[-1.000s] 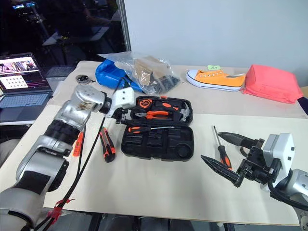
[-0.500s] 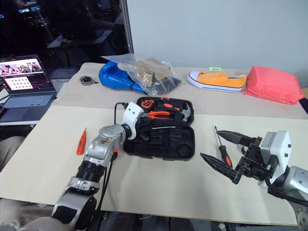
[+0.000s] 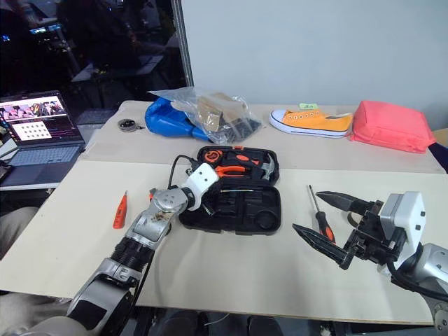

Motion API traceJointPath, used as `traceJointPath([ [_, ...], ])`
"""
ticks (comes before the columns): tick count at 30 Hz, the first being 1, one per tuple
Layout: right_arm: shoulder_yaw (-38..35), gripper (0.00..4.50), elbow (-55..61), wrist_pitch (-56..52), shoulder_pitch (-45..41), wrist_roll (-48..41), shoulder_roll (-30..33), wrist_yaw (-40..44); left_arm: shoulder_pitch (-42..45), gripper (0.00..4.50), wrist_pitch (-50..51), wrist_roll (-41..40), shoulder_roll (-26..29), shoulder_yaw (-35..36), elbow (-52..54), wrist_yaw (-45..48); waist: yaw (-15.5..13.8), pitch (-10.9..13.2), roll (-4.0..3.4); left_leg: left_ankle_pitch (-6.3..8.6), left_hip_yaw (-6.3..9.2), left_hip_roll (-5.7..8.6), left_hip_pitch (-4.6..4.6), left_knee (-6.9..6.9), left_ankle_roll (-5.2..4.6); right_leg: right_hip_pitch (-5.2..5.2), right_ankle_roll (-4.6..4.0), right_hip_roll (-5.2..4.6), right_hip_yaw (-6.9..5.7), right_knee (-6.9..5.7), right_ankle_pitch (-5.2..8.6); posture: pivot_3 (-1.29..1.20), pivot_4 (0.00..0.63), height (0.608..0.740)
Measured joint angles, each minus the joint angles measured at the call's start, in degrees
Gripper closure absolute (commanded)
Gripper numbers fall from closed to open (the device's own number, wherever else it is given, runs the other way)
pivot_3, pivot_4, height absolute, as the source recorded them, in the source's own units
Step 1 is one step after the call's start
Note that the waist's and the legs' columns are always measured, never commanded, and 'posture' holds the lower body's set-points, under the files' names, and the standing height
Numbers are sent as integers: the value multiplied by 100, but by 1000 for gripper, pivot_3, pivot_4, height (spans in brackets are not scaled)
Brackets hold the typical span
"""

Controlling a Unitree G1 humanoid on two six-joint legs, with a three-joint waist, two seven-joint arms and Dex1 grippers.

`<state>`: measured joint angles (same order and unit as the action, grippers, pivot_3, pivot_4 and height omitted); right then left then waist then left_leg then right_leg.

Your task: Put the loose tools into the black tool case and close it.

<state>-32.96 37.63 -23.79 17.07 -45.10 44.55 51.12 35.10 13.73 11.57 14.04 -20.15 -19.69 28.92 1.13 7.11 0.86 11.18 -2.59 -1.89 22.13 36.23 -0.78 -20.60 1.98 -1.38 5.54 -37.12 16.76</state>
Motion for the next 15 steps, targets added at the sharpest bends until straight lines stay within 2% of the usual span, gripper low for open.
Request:
traceJointPath([
  [4, 39, 0, -122, 2, -34, 109, 28, 85, -21, 4454, -478, 405, 61, -193, -143, -106, -2, -2, -1, 2, -2, -3, -5, -10, -2, 11, 3, -8, 1, 11, 2, 0, 150, 740],
  [9, 38, 0, -320, 51, -38, 201, 84, 253, -46, 4454, -608, 420, -102, -168, -232, -167, -53, -7, 0, 4, 0, 0, -1, -19, -6, 11, 10, -19, -6, 20, 7, 0, 150, 740],
  [12, 39, 0, -341, 58, -49, 269, 72, 153, -227, 4454, -608, 67, -253, 179, -88, -117, -42, -9, -3, 8, -3, -1, 10, -20, -11, 7, 10, -23, -4, 26, 7, 0, 150, 740],
  [15, 41, 0, -365, 7, -177, 319, 17, -137, -539, 4454, -349, -767, -548, 714, 217, 153, -29, -5, 3, 9, -7, -1, 31, -20, -14, -20, 4, -25, -2, 26, 3, 0, 150, 740],
])
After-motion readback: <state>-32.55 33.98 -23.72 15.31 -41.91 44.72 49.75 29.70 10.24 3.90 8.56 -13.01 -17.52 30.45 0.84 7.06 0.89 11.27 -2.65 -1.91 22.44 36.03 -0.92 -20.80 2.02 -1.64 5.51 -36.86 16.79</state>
